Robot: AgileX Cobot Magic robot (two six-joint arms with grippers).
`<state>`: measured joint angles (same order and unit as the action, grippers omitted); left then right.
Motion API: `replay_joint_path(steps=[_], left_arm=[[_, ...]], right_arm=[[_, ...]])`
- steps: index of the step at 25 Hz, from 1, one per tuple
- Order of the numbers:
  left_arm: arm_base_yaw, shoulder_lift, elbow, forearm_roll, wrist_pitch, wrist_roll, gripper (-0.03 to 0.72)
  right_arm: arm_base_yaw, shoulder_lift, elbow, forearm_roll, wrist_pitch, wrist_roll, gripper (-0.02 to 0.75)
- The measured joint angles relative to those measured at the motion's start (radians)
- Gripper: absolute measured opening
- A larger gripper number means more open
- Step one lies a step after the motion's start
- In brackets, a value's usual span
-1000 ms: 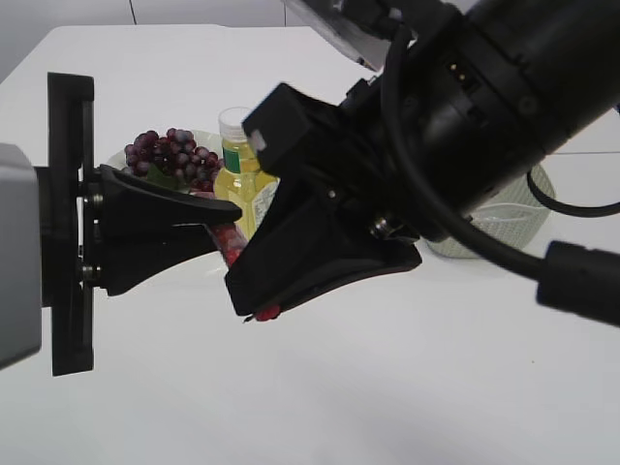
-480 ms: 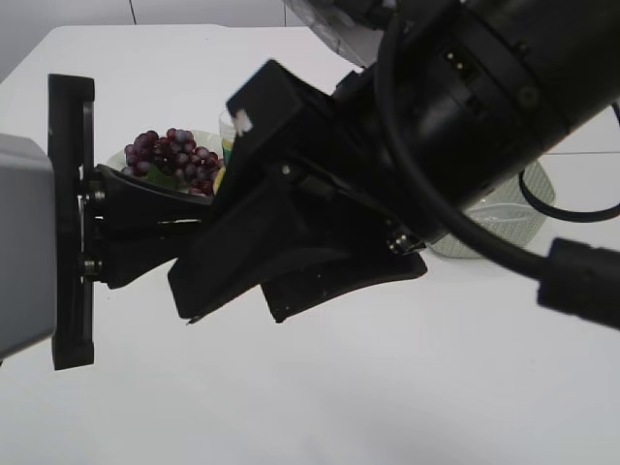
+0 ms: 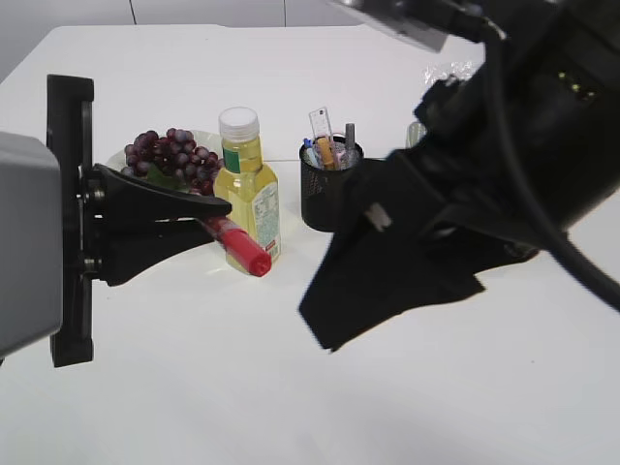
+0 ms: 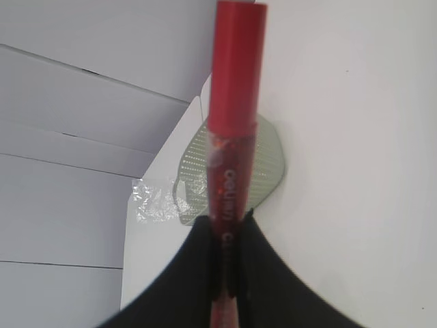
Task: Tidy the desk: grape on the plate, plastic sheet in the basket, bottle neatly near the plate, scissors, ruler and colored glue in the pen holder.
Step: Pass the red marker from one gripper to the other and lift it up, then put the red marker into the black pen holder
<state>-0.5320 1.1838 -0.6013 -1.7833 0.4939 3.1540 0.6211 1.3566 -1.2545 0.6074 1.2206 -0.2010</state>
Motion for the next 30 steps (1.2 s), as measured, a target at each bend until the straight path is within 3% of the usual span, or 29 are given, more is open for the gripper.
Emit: replay_joint_path(steps=[9, 16, 26, 30], left_arm=[[0.000, 0.006, 0.000, 0.000, 0.000, -0.034, 0.037], [0.000, 0.041, -0.061, 0.000, 0.007, -0.318, 0.037], [0.000, 0.204, -0.265, 0.000, 0.010, -0.704, 0.036], [0.000, 0.283, -0.356, -0.001, 0.011, -0.865, 0.036]], right_arm=[[0.000, -0.058, 0.000, -0.340, 0.017, 0.154, 0.501], [0.000, -0.058, 0.000, -0.490, 0.021, 0.208, 0.502], [-0.002, -0.060, 0.002, -0.641, 0.021, 0.239, 0.501], [-0.030, -0.062, 0.082, -0.660, 0.021, 0.241, 0.502]])
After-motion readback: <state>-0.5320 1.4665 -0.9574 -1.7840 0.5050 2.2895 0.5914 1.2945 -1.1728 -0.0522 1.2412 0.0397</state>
